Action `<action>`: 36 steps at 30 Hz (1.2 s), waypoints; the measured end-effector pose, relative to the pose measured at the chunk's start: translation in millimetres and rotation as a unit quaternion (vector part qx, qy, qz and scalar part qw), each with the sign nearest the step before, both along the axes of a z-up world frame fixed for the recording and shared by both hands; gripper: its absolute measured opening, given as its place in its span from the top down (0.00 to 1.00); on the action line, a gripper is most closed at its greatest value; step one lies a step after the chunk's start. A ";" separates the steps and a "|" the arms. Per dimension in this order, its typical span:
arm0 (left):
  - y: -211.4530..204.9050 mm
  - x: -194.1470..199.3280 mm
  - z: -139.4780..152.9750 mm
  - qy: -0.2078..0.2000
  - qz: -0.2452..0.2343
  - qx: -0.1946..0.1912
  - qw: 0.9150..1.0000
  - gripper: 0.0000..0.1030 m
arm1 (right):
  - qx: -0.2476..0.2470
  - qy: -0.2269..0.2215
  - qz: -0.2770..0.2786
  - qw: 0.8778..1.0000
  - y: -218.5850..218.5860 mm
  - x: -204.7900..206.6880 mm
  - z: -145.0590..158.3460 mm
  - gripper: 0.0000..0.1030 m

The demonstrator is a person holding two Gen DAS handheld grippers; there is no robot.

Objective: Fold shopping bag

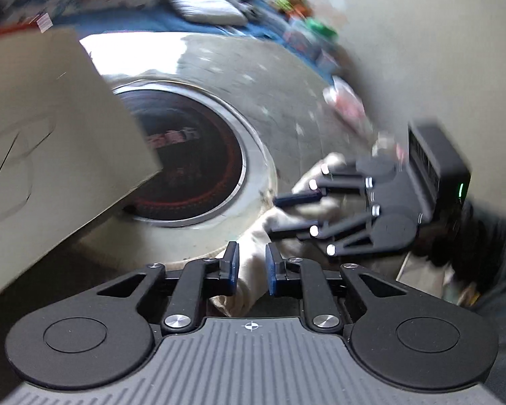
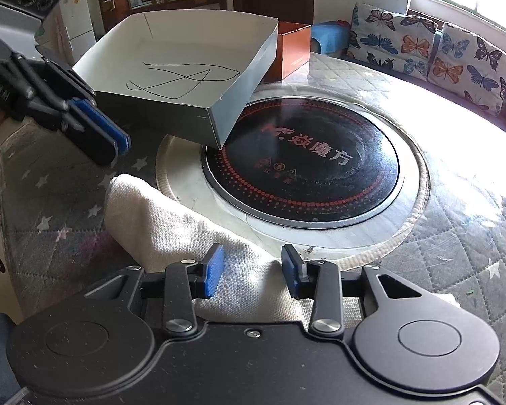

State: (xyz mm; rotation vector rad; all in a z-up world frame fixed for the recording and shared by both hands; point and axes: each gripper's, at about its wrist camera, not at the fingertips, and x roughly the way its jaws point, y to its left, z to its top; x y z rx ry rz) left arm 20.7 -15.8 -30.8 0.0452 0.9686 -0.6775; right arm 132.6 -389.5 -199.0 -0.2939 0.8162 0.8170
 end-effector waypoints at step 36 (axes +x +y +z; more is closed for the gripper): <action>-56.1 7.6 -39.1 -0.057 -0.012 0.096 0.994 0.81 | 0.001 -0.012 0.002 1.000 0.0 -4.2 -2.1 0.58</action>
